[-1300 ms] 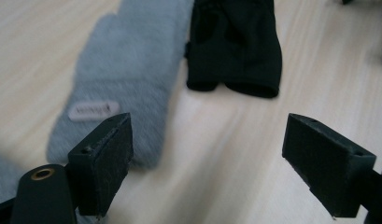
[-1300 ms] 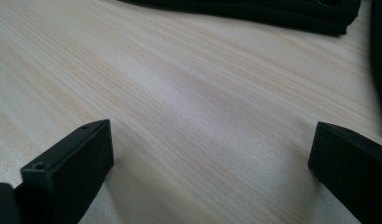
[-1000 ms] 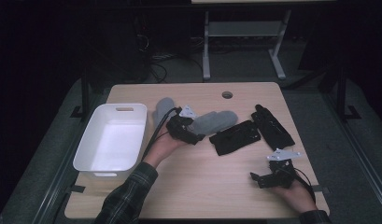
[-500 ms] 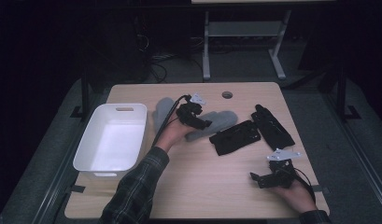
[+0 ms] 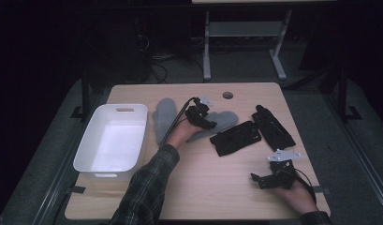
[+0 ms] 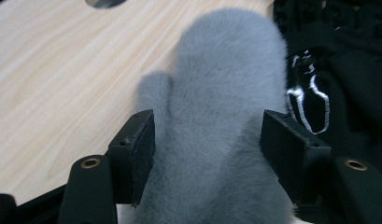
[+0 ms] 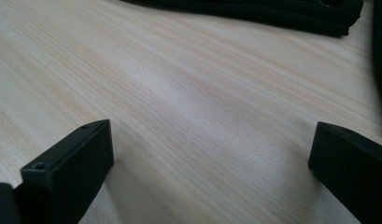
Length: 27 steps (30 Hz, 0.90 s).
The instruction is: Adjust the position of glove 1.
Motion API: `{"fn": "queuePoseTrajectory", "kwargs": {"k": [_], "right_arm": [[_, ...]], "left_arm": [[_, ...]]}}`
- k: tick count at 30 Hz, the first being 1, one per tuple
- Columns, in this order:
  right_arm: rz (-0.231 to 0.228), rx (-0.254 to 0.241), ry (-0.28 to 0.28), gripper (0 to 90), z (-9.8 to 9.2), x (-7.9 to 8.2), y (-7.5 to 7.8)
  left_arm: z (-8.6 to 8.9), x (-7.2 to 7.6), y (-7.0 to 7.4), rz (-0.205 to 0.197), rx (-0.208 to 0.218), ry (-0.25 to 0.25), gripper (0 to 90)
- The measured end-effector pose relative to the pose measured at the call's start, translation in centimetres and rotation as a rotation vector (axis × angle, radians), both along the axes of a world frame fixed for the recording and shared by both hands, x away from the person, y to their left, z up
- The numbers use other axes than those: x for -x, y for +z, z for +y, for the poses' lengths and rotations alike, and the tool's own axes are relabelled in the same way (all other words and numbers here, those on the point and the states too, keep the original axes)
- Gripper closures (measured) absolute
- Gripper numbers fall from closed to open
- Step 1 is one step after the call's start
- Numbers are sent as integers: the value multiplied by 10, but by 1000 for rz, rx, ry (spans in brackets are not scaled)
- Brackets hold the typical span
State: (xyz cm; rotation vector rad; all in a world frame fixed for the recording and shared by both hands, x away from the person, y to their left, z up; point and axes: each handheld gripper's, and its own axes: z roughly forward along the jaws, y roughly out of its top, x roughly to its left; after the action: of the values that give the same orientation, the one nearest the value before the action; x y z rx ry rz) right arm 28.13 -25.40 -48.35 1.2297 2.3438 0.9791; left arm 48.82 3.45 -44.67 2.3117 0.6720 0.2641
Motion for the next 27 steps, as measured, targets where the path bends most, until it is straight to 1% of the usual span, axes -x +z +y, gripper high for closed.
{"fn": "queuePoseTrajectory", "kwargs": {"k": [1,3,4,5,8,10,13,15,17,19,22,23,25,27], "right_arm": [[0,0,0,0,0,0,0],[1,0,0,0,0,0,0],[1,1,0,0,0,0,0],[1,0,0,0,0,0,0],[1,0,0,0,0,0,0],[2,-1,0,0,0,0,0],[3,-1,1,0,1,0,0],[5,-3,3,0,1,0,0],[5,-3,3,0,1,0,0],[4,-3,3,0,1,0,0],[5,-3,3,0,1,0,0],[4,-4,3,0,1,0,0],[4,-3,3,0,1,0,0],[4,-3,3,0,1,0,0]], "left_arm": [[0,0,0,0,0,0,355],[-2,-2,-4,11,-8,2,376],[-2,-2,-5,11,-21,1,390],[-2,-3,-6,13,-31,-6,409],[-2,-4,-9,25,-29,-15,494],[-2,-4,-9,27,-35,-24,579],[-2,-3,-9,19,-40,-30,741],[-3,-2,-8,12,-53,-32,801],[-3,-2,-8,4,-57,-36,818],[-2,-2,-6,11,-37,-26,826],[0,-2,-2,13,-26,-24,833],[1,-2,1,14,-18,-20,833],[4,-1,11,14,-19,-19,835],[7,1,19,4,-4,-22,836]]}}
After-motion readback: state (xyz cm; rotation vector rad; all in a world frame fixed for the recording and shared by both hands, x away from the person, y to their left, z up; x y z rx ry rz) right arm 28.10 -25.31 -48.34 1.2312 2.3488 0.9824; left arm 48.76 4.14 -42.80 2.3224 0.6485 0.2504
